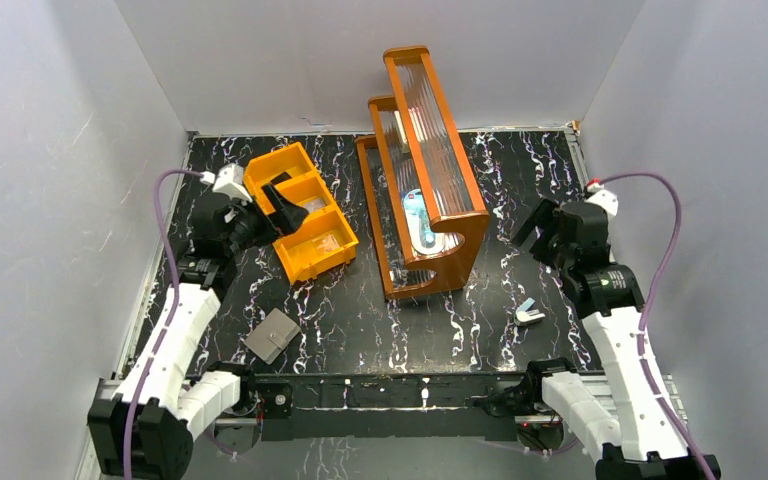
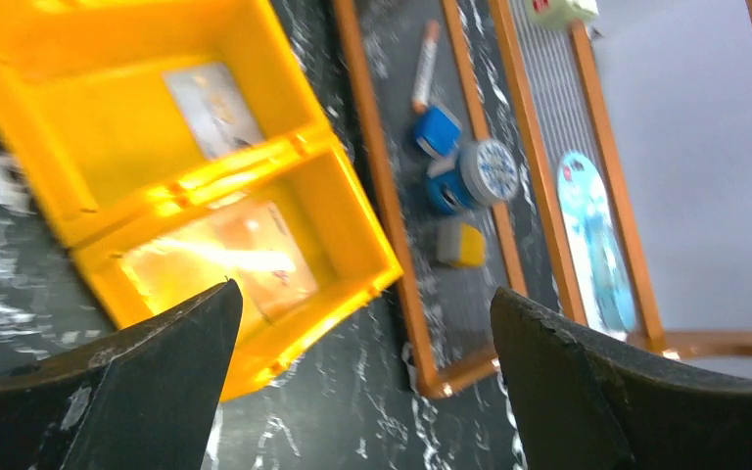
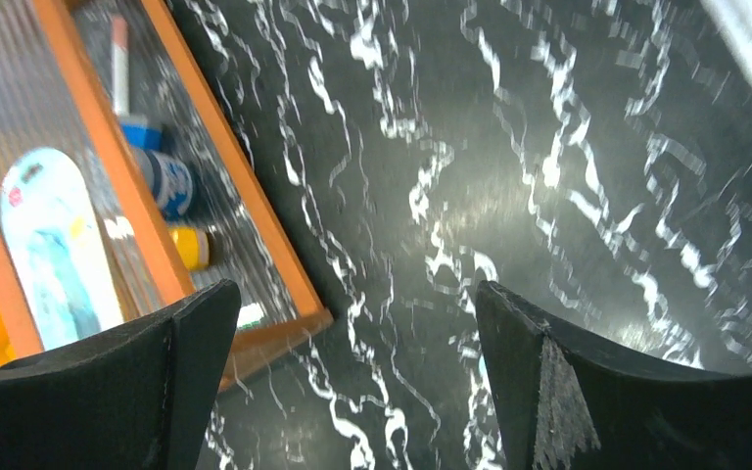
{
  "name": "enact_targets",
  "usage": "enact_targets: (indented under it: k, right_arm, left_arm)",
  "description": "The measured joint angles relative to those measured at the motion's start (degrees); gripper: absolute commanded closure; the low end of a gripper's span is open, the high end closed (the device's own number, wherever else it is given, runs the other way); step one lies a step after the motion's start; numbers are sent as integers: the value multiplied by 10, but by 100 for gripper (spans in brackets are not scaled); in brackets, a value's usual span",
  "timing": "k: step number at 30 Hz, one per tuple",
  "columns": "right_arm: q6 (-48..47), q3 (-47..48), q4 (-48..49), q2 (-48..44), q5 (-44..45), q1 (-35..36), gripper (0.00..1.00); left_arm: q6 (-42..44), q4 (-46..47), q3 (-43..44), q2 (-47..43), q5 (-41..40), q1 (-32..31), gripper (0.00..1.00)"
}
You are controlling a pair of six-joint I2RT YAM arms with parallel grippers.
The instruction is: Take the credit cards out of the card holder
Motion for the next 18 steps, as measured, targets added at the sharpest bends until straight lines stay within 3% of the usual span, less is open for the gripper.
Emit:
enact_targets:
  k: [3, 7, 13, 18]
  right_arm:
    - [31, -53, -9, -14, -32, -7, 2]
    - [69, -121, -13, -24, -79, -12, 2]
    - [110, -154, -13, -32, -106, -14, 2]
    - [124, -154, -13, -47, -99, -14, 2]
  left_arm:
    - [-22, 35, -19, 42, 79, -15, 2]
    - [-19, 56, -17, 115, 142, -88, 2]
    - [-17, 85, 27, 250, 189, -213, 4]
    - [-24, 118, 64, 331, 210, -282, 10]
